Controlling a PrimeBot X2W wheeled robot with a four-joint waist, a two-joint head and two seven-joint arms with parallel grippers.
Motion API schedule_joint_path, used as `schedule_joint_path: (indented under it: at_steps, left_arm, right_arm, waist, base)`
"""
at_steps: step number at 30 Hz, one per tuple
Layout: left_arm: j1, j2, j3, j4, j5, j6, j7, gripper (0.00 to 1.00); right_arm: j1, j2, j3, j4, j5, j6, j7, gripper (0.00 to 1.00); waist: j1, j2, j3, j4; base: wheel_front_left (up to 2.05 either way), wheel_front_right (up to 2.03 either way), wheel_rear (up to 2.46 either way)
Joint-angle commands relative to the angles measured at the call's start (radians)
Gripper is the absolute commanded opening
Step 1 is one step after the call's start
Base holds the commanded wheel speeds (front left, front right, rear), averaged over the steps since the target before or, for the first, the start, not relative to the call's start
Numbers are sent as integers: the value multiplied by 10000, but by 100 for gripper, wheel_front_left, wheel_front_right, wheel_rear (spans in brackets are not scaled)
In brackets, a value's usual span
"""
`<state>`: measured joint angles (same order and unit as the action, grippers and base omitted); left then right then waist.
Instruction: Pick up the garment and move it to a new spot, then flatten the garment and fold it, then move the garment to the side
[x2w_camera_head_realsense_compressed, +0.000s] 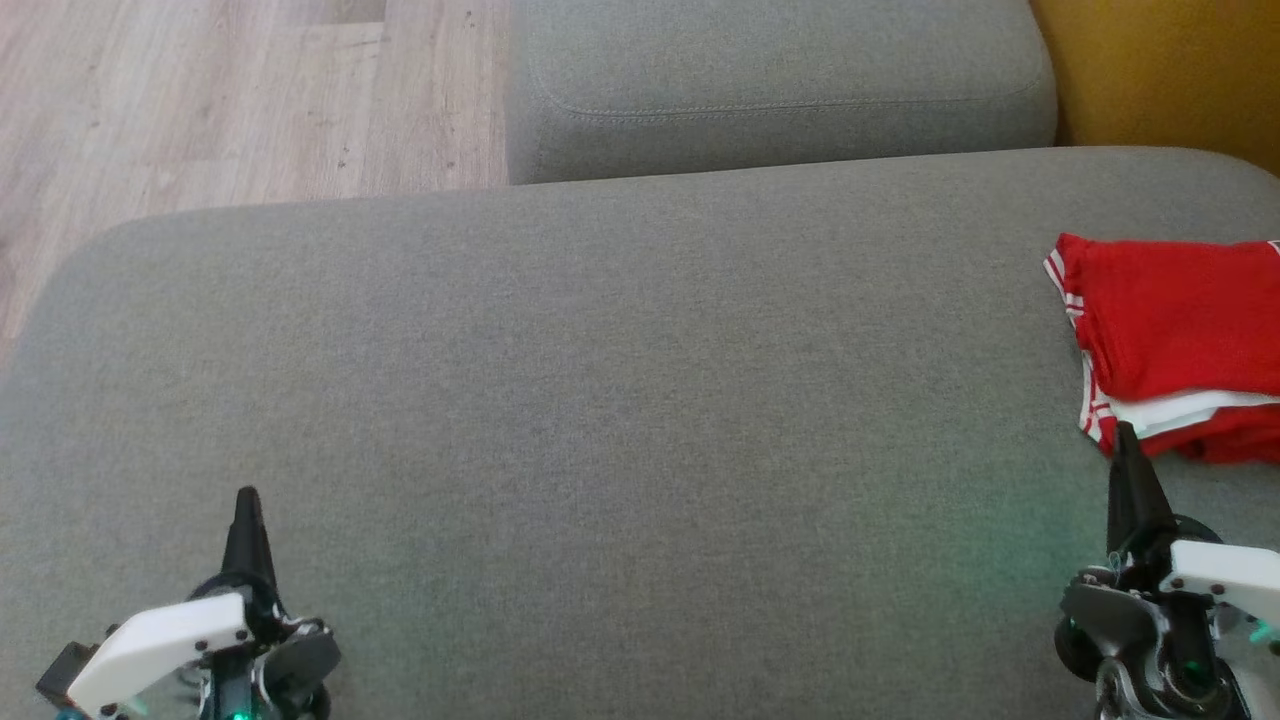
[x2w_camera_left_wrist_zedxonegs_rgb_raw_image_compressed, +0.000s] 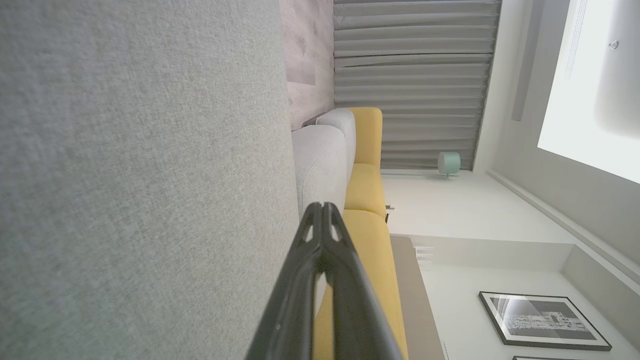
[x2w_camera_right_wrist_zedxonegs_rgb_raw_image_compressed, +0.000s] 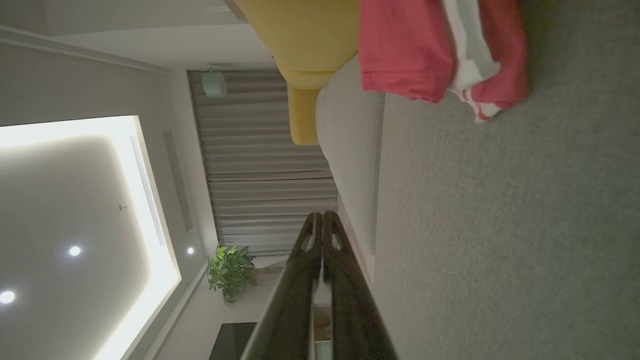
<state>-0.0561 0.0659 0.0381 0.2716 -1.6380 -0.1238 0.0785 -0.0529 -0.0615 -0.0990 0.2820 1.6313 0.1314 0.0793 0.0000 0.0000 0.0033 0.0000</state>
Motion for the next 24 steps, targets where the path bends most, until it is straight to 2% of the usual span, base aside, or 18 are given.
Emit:
schedule_joint_path:
  at_steps: [1,24]
  left_arm:
    - [-489,102,400,-281,-4,-69,60,0]
    - [-495,41,485,-277,68,-69,128,0]
  right_arm:
    - [-520,-128,185,-392,50,-7,72,0]
    - [-527,-71,104,-387,-18,-7,137,0]
  waist:
    - [0,0,-2,0]
    - [0,0,-2,0]
  base:
    - [0,0,0]
    - [0,0,0]
